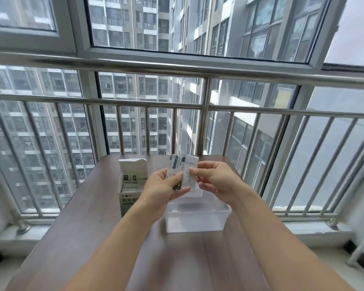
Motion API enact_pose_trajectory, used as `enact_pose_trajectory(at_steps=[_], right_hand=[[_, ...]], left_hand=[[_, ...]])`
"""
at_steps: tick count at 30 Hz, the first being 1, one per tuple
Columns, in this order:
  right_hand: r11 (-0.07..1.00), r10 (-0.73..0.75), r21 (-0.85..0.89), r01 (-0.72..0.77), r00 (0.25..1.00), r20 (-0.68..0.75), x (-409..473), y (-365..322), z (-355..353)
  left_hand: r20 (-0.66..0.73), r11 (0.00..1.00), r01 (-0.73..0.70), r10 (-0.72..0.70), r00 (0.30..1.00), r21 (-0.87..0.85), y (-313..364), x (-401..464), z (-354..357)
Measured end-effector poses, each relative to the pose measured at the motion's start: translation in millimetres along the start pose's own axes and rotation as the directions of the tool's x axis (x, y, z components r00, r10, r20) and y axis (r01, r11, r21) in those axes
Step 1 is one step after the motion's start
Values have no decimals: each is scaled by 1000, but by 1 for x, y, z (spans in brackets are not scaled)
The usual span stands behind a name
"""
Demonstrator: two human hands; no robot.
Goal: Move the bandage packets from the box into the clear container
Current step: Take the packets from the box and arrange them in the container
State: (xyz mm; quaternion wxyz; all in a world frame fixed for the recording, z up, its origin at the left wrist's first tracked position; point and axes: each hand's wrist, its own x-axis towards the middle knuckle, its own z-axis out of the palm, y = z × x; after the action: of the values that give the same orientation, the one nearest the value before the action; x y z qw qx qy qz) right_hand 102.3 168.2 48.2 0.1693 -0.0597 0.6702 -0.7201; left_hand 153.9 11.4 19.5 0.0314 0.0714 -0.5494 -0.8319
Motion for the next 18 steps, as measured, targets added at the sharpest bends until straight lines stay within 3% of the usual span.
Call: enact_pose_trajectory(at_steps=[5, 8, 9, 10, 11, 12, 13, 14, 15, 18], right_hand=[[987, 8, 160, 3, 998, -69, -9, 0, -2], [928, -156, 308, 207, 971, -183, -11, -4, -8], [911, -303, 217, 350, 926, -223, -13, -4, -9], [860, -496, 7, 510, 838, -226, -15, -2, -11], [718, -689, -267, 643, 711, -139, -16, 2, -12], [507, -807, -483, 714, 590, 25, -16, 7, -11], [324, -835, -604, 728, 521, 180, -15, 14, -12], [216, -810, -660, 719, 510, 290, -12, 20, -14], [187, -781, -681, 708, 527, 335, -10, 25, -17], [236, -716, -688, 687, 601, 354, -8, 28, -23]], left_hand=[[-81, 999, 7, -10, 997, -37, 0, -3, 7], [-110, 995, 32, -42, 993, -90, 2, -3, 12], [-97, 991, 58, -71, 993, -123, 2, -4, 13], [-72, 985, 84, -96, 993, -151, 4, -5, 15], [-42, 979, 105, -114, 993, -174, 4, -6, 16], [-11, 974, 120, -125, 992, -193, 5, -6, 17], [16, 970, 130, -129, 991, -207, 4, -7, 17], [33, 966, 140, -136, 990, -217, 4, -8, 18], [41, 962, 154, -149, 988, -224, 4, -8, 18], [92, 948, 207, -190, 978, -243, 3, -8, 17]])
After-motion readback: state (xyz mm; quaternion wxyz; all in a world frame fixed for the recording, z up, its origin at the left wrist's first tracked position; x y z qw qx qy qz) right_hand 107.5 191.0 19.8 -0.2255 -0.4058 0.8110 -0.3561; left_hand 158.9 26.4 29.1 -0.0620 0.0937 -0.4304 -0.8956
